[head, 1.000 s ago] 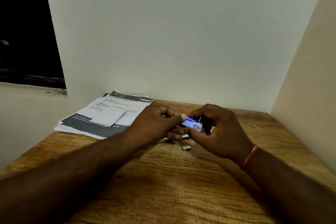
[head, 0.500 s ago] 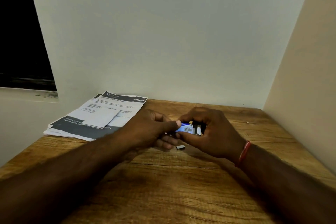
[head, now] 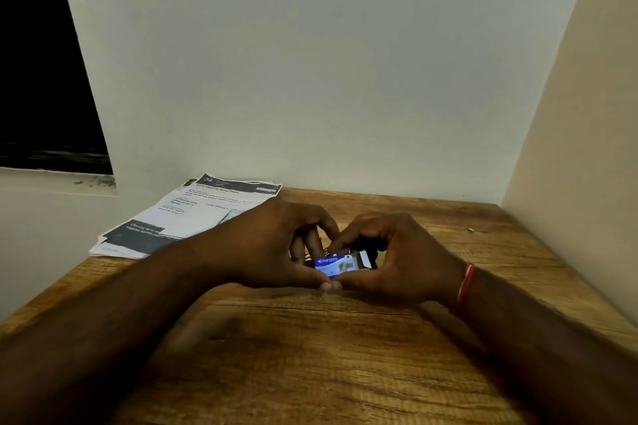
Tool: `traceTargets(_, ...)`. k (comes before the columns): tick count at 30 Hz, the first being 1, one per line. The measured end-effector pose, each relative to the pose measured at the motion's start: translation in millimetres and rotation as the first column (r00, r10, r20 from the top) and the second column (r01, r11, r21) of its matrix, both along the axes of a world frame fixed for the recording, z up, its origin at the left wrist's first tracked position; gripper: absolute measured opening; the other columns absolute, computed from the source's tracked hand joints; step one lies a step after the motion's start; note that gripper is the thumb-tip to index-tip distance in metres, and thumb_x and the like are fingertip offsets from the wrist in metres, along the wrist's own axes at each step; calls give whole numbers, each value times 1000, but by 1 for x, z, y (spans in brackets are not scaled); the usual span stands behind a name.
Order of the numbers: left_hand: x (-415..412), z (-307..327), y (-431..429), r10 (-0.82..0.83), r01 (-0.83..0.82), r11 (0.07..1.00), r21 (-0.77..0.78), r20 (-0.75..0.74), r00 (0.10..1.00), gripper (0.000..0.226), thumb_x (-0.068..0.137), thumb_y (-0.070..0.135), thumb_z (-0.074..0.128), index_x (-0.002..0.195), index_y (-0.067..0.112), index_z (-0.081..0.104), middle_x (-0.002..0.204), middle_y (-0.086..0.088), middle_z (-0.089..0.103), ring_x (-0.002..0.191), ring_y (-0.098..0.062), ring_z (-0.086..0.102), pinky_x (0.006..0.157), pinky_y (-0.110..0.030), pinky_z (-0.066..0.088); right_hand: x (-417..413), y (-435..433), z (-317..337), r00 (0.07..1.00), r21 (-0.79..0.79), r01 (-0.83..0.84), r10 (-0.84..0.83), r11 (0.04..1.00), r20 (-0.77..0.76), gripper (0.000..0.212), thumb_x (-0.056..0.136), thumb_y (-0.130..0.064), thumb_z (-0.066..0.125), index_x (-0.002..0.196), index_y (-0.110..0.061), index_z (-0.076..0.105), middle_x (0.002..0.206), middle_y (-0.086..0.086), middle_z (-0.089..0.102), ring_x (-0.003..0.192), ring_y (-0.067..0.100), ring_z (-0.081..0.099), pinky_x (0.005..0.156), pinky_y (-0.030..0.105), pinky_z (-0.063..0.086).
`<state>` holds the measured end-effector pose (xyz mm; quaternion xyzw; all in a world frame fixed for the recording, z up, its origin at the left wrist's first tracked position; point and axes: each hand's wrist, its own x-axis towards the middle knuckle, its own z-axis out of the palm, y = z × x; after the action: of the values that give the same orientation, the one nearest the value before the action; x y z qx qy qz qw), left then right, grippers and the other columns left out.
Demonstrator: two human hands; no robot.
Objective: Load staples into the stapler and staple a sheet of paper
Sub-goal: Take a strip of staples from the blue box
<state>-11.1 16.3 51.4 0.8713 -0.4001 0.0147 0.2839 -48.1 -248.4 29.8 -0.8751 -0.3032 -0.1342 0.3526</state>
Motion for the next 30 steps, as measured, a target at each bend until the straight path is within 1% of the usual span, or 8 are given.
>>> traceTargets(3,2,5,6,-14,15,998,62,-22,1000,55,73,42,106,118,41,74,97,21,83,72,-3,78,68,-26,64,-2,-2,2,998,-8,-40,40,999,-52,44,75,-38,104,115,-32,86,106,-15,83,92,12,81,77,33,69)
traceTargets(8,2,12,14,-23,44,986,161,-129,991,48,74,43,106,112,38,78,95,16,84,72,0,77,64,-15,55,-4,-1,3,982,-29,-60,53,998,-184,46,75,-31,105,116,-28,85,101,-7,86,80,6,78,70,23,63)
traceTargets(13,1,12,15,-9,65,958,281,-198,980,40,76,40,106,106,32,80,92,16,84,70,4,74,63,-13,54,-6,1,4,952,-65,-89,66,994,-299,40,73,-27,106,105,-29,82,96,-2,84,82,19,80,72,28,65)
traceTargets(18,1,13,16,-5,84,940,330,-232,973,37,76,41,105,103,31,81,90,17,84,71,4,74,65,-15,55,-9,1,8,935,-142,-91,36,986,-352,33,76,-36,103,103,-32,84,89,1,82,77,19,78,69,27,62)
traceTargets(22,1,12,15,-17,95,941,326,-234,972,35,77,39,105,103,30,83,90,17,84,70,5,74,66,-16,56,-11,-1,11,942,-120,-104,59,987,-330,21,84,-42,96,99,-29,88,88,6,83,80,36,77,71,54,63)
traceTargets(24,2,12,15,-21,95,942,322,-225,974,36,77,40,105,103,30,83,91,17,84,70,4,74,65,-15,55,-10,-2,11,944,-103,-100,62,990,-325,13,91,-37,92,95,-25,88,91,9,84,82,42,76,73,58,63)
traceTargets(27,2,11,16,-22,96,942,322,-228,973,36,77,41,105,103,30,83,91,16,84,71,4,73,66,-15,55,-10,0,12,947,-148,-83,32,985,-319,2,95,-23,88,93,-23,89,88,4,85,78,32,78,70,46,63)
traceTargets(30,2,12,15,-20,100,941,324,-242,970,36,77,40,105,103,29,83,91,15,85,70,4,74,65,-14,54,-10,2,12,946,-186,-63,-1,981,-325,6,95,-21,88,92,-26,89,86,0,85,68,18,75,61,31,58)
